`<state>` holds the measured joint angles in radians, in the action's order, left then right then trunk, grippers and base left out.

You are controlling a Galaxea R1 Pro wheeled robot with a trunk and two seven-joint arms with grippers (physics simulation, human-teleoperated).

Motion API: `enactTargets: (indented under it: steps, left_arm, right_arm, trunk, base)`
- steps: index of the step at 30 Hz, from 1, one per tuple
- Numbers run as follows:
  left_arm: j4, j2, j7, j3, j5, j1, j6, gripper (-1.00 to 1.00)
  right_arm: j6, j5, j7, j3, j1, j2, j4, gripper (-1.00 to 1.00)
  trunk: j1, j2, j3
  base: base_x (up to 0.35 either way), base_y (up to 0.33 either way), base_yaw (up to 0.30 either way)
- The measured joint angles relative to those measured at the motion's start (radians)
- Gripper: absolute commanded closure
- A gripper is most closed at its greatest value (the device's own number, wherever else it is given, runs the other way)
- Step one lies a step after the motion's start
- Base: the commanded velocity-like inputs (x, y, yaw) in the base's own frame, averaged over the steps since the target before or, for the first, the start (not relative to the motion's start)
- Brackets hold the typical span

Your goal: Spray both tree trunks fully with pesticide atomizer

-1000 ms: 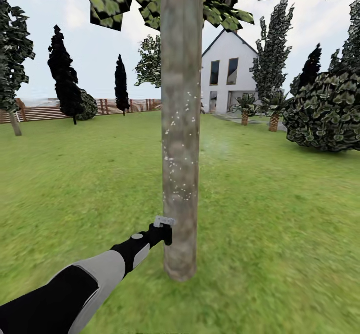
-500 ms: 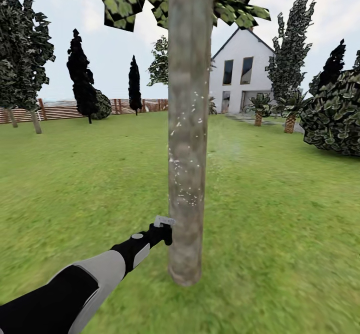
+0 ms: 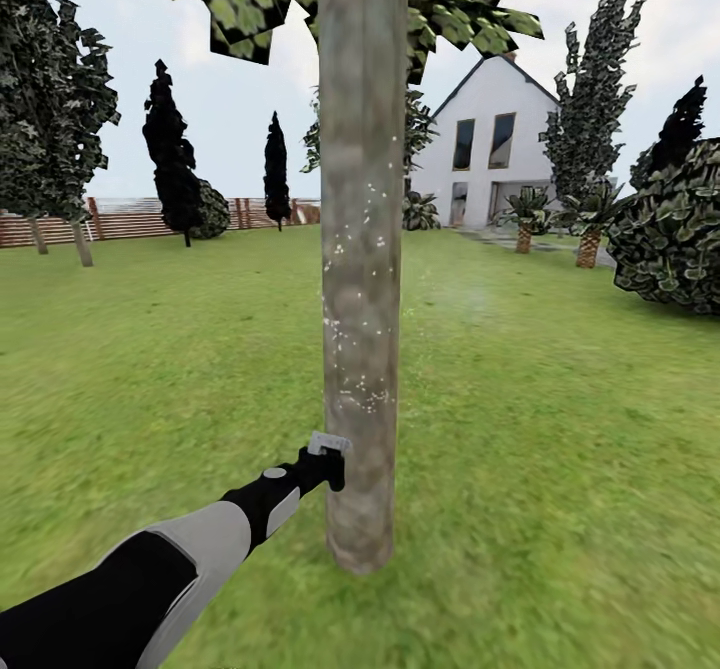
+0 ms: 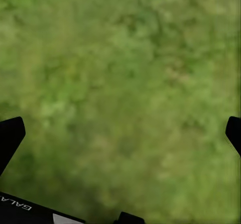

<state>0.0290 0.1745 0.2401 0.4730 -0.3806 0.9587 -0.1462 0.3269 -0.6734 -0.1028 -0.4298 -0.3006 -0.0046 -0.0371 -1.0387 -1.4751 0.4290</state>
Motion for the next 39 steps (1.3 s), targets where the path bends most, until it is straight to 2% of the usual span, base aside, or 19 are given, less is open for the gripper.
enactTargets:
  steps: [8,9,10,11,12,15,18,19,22,23,27,29,33,34,37,39]
  left_arm:
    - [0.051,0.000,-0.006,-0.006,-0.004,0.000,0.011,1.00]
    - [0.090,0.000,-0.008,-0.008,-0.005,0.000,0.043,1.00]
    - [0.145,0.000,-0.020,-0.009,-0.004,0.000,0.116,1.00]
    - [0.236,-0.003,-0.070,-0.012,-0.004,0.000,0.208,1.00]
    - [0.296,-0.013,-0.115,-0.014,-0.003,0.000,0.247,1.00]
    - [0.349,-0.028,-0.157,-0.023,-0.003,0.000,0.281,1.00]
    - [0.397,-0.033,-0.167,-0.067,-0.003,0.000,0.333,1.00]
    - [0.436,-0.040,-0.168,-0.079,-0.002,0.000,0.368,1.00]
    - [0.606,-0.068,-0.181,-0.118,-0.001,0.000,0.541,1.00]
    - [0.669,-0.071,-0.227,-0.124,0.001,0.000,0.595,1.00]
    - [0.821,-0.071,-0.302,-0.126,-0.002,0.000,0.715,1.00]
    - [0.866,-0.070,-0.308,-0.126,-0.001,0.000,0.746,1.00]
    - [0.943,-0.069,-0.313,-0.126,-0.001,0.004,0.850,1.00]
    - [0.949,-0.069,-0.315,-0.140,0.003,0.036,0.898,1.00]
    - [0.951,-0.069,-0.315,-0.169,0.002,0.120,0.963,1.00]
    - [0.951,-0.069,-0.315,-0.186,0.002,0.155,0.995,1.00]
  right_arm:
    - [-0.004,-0.001,0.004,0.002,0.000,-0.007,0.000,-1.00]
    - [-0.004,-0.001,0.017,0.002,0.000,-0.007,0.000,-1.00]
    - [-0.005,-0.001,0.035,0.002,0.000,-0.007,0.000,-1.00]
    - [-0.004,-0.001,0.051,0.002,0.000,-0.008,0.000,-1.00]
    - [-0.004,-0.001,0.057,0.002,0.000,-0.008,0.000,-1.00]
    - [-0.005,-0.001,0.063,0.002,0.000,-0.008,0.000,-1.00]
    - [-0.006,-0.001,0.087,0.002,0.000,-0.008,0.000,-1.00]
    - [-0.007,-0.001,0.100,0.002,0.000,-0.009,0.000,-1.00]
    - [-0.008,-0.002,0.122,0.002,0.000,-0.009,0.000,-1.00]
    - [-0.008,-0.002,0.124,0.003,0.000,-0.008,0.000,-1.00]
    - [-0.008,-0.002,0.126,0.003,0.000,-0.008,0.000,-1.00]
    - [-0.008,-0.002,0.126,0.003,0.000,-0.009,0.000,-1.00]
    - [-0.009,-0.002,0.126,0.003,0.000,-0.008,0.000,-1.00]
    - [-0.009,-0.002,0.126,0.003,0.000,-0.008,0.000,-1.00]
    - [-0.009,-0.002,0.126,0.003,0.000,-0.008,0.000,-1.00]
    - [-0.009,-0.002,0.126,0.003,0.000,-0.008,0.000,-1.00]
  trunk:
    - [0.000,0.000,0.000]
    - [0.000,0.000,0.000]
    - [0.000,0.000,0.000]
    - [0.000,0.000,0.000]
    - [0.000,0.000,0.000]
    - [0.000,0.000,0.000]
    - [0.000,0.000,0.000]
    - [0.000,0.000,0.000]
    - [0.000,0.000,0.000]
    - [0.000,0.000,0.000]
    - [0.000,0.000,0.000]
    - [0.000,0.000,0.000]
    - [0.000,0.000,0.000]
    - [0.000,0.000,0.000]
    - [0.000,0.000,0.000]
    - [0.000,0.000,0.000]
  base:
    - [0.000,-0.005,0.005]
    - [0.000,0.000,0.000]
    - [0.000,0.000,0.000]
    - [0.000,0.000,0.000]
    - [0.000,0.000,0.000]
    - [0.000,0.000,0.000]
    - [0.000,0.000,0.000]
    - [0.000,0.000,0.000]
    - [0.000,0.000,0.000]
    - [0.000,0.000,0.000]
    - [0.000,0.000,0.000]
    - [0.000,0.000,0.000]
    - [0.000,0.000,0.000]
    - [0.000,0.000,0.000]
    - [0.000,0.000,0.000]
    - [0.000,0.000,0.000]
